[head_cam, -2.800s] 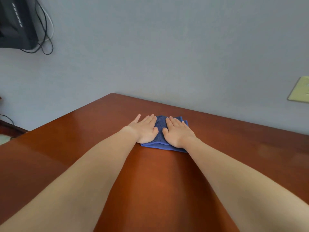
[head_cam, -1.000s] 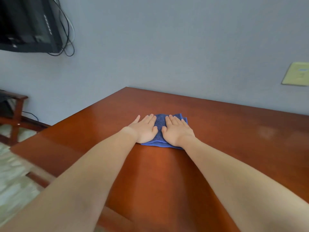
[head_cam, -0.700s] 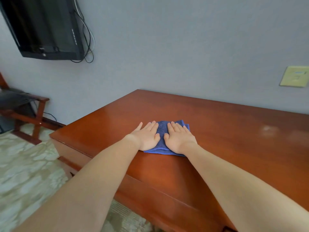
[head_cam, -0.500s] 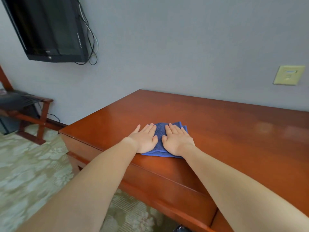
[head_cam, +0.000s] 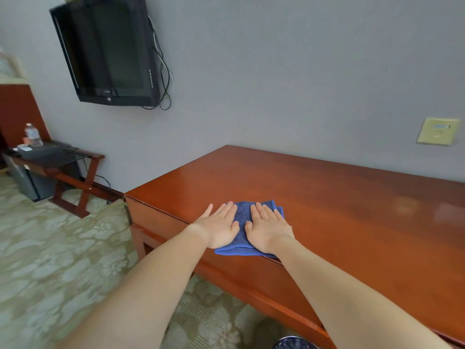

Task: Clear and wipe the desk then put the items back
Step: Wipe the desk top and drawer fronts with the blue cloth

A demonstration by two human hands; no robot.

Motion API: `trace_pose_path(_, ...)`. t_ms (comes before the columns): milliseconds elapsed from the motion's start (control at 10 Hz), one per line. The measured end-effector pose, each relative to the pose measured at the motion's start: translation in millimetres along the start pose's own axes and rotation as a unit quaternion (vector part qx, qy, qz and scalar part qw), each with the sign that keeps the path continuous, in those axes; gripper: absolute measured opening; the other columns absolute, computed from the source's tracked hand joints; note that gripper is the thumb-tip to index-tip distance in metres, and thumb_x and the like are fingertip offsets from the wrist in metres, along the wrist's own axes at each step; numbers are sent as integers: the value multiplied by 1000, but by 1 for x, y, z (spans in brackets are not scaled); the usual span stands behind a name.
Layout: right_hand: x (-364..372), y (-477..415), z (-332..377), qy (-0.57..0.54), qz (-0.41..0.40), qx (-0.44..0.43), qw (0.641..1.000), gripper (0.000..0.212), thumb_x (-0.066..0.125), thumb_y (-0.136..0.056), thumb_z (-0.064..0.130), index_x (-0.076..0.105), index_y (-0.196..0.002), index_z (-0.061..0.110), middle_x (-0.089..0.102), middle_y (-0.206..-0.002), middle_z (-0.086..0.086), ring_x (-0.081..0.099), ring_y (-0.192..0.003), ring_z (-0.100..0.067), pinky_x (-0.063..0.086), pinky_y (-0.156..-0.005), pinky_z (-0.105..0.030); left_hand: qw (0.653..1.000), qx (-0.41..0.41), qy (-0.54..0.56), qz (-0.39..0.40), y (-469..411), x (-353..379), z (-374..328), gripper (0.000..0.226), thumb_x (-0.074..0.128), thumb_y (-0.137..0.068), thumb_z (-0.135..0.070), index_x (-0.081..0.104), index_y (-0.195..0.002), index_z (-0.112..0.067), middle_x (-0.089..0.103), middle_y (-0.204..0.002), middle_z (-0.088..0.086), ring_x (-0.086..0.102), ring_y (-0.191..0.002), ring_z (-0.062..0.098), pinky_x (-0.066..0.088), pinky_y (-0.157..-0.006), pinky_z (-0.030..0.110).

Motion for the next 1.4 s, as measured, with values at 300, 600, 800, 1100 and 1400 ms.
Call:
trace_pose_path(300,0,4,7,3,6,-14,1000,60,14,-103,39,0,-155,14,-4,-163,-1,-5,-150,-15,-4,-121,-35,1000,-27,-3,-2,5,0,7,60,6,-104,-43,-9,-155,-15,-12,-163,-3,-10,-149,9,-13,-119,44)
trace_pose_path(600,0,-16,11,8,16,-36,999,60,13,-103,39,-1,-155,14,-5,-163,-1,-6,-150,-16,-3,-122,-35,998,-43,-29,-28,-9,-3,21,58,4,-104,-40,-7,-155,-15,-8,-163,-3,-7,-149,10,-15,-119,44)
trace_pose_path(800,-1,-50,15,6,14,-44,999,59,13,-103,40,0,-155,14,-5,-163,0,-5,-150,-15,-4,-121,-34,998,-39,-41,-28,-38,-9,40,58,4,-104,-40,-8,-155,-14,-8,-163,-2,-7,-149,11,-13,-120,43)
trace_pose_path(1100,-5,-124,-2,-2,10,-40,999,59,14,-103,40,1,-156,15,-3,-163,-1,-4,-150,-15,-3,-122,-34,998,-32,-48,-30,-111,-24,62,58,4,-104,-39,-7,-155,-13,-7,-163,0,-6,-150,11,-11,-120,41)
trace_pose_path(1400,-12,-215,-48,3,14,-36,999,59,14,-104,39,1,-155,14,-3,-163,-1,-4,-150,-15,-3,-122,-35,999,-22,-41,-24,-207,-42,66,59,5,-104,-40,-6,-155,-12,-8,-163,1,-5,-150,12,-11,-120,39)
Point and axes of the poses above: each hand's wrist, its own y-axis away from the middle knuckle, its own x-axis out of the palm, z = x × y, the point moved 8 cm from there along -y, towards the middle knuckle
